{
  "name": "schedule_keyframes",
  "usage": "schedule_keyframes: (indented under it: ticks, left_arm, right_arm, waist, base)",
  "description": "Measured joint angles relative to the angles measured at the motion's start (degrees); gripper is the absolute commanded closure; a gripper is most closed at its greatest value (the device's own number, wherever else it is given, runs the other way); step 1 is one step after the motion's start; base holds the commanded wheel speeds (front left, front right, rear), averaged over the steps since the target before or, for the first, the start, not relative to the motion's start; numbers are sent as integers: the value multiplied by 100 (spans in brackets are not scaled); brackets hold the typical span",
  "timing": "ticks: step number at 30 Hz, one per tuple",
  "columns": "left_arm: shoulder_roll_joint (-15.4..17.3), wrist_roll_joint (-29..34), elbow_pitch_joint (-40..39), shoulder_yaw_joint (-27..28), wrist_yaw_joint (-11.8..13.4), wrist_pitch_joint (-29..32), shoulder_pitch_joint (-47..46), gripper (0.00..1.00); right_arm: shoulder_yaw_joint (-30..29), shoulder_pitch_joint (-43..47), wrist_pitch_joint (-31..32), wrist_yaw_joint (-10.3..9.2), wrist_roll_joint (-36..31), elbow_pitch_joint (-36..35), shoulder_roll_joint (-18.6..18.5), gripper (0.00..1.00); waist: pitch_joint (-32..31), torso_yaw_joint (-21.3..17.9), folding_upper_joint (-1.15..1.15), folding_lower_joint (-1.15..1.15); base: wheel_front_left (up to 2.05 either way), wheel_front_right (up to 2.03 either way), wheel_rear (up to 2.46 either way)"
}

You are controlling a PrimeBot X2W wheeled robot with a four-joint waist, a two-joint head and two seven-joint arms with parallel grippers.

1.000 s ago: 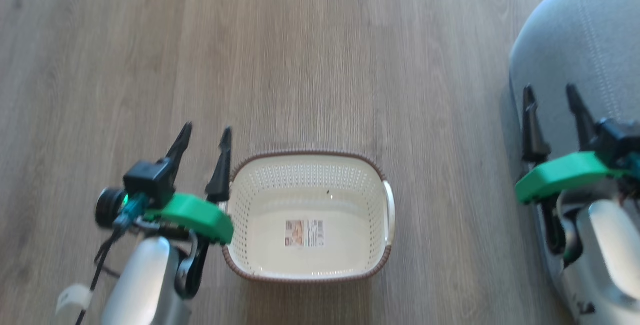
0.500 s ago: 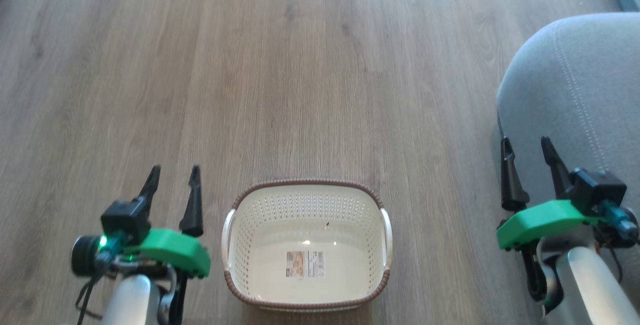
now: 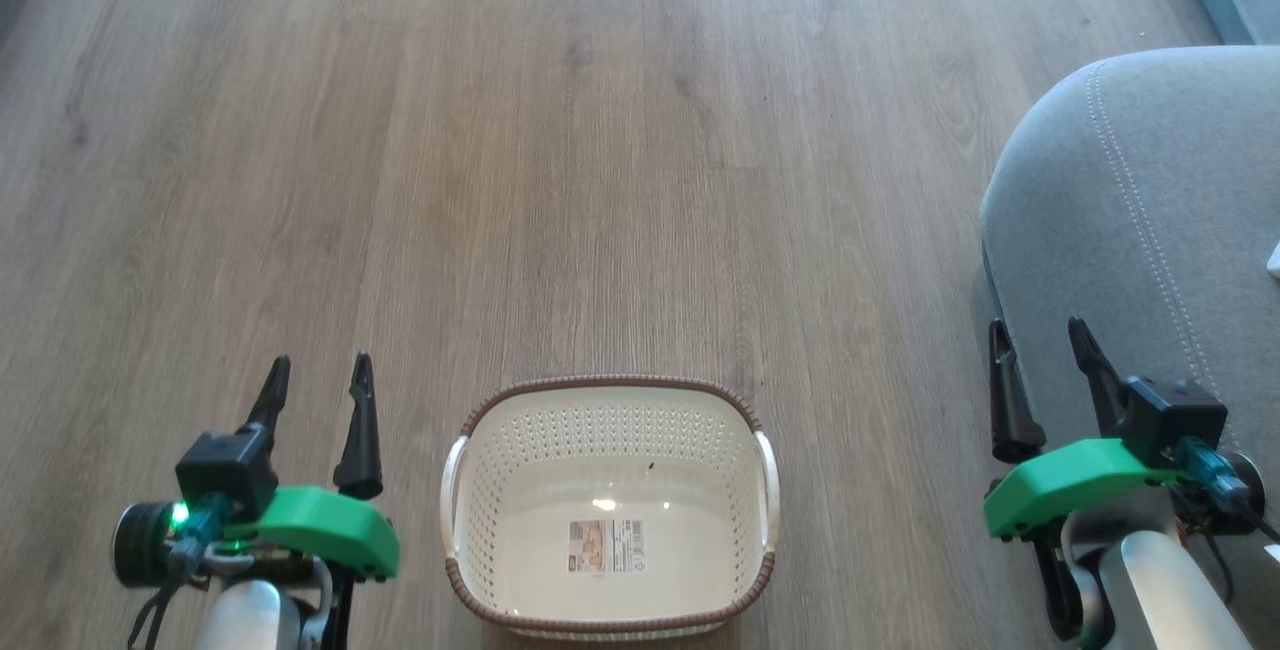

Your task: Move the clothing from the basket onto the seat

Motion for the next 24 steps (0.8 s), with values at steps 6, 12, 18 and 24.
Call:
schedule_keyframes:
  ticks: [6, 12, 18, 24]
  left_arm:
    - [-2, -9, -2, 14, 45, 0, 88, 0]
    - [-2, -10, -37, 11, 57, 0, 88, 0]
    - [-3, -57, -66, 5, 100, 0, 88, 0]
    - [-3, -65, -64, -11, 101, 0, 88, 0]
  right_arm:
    - [26, 0, 0, 0, -1, 101, 2, 0]
    - [91, 0, 0, 0, -1, 204, 2, 0]
    - [105, -1, 0, 0, -1, 283, 2, 0]
    - [104, -1, 0, 0, -1, 330, 2, 0]
  waist:
    - [-4, -39, 0, 0]
    - [1, -65, 0, 0]
    - [3, -84, 0, 0]
    - [5, -78, 0, 0]
  base:
    - [0, 0, 0]
    - [0, 0, 0]
    - [0, 0, 0]
    - [0, 0, 0]
